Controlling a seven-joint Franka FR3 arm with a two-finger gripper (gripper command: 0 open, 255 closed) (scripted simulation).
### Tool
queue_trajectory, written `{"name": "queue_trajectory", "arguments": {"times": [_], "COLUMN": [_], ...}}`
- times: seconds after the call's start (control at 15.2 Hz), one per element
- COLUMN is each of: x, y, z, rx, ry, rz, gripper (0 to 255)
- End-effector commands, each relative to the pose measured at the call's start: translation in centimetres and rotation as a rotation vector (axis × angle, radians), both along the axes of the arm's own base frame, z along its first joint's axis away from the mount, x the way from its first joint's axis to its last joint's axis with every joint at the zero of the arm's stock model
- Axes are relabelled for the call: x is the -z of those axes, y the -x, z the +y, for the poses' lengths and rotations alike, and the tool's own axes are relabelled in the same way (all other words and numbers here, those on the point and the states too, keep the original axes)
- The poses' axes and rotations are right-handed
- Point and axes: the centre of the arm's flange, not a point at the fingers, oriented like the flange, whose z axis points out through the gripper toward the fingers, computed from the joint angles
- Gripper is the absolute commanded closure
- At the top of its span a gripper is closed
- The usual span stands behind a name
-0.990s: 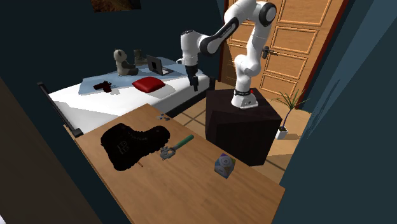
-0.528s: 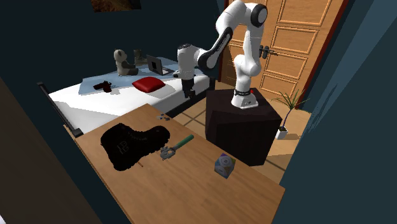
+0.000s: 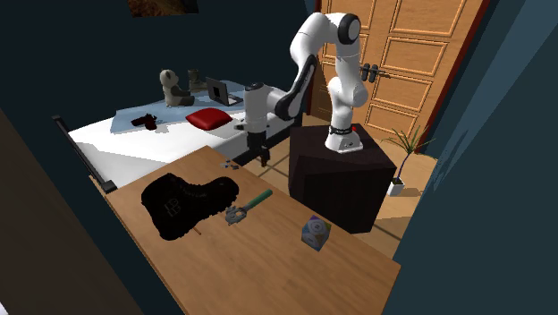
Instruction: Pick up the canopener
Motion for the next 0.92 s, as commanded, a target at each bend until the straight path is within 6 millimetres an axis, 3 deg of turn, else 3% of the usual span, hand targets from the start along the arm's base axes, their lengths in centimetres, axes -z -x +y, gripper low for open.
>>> {"name": "queue_trajectory", "arguments": {"times": [0.0,0.73,0.86], "x": [2.0,9.8,10.8], "y": [-0.5,-3.0,-3.0], "z": [2.1,13.4,13.4], "rx": [-0.039,-0.242,-0.242], "ry": [-0.002,-0.007,-0.007], "rz": [-0.014,-0.09,-0.09], "gripper": [0,0,0]}}
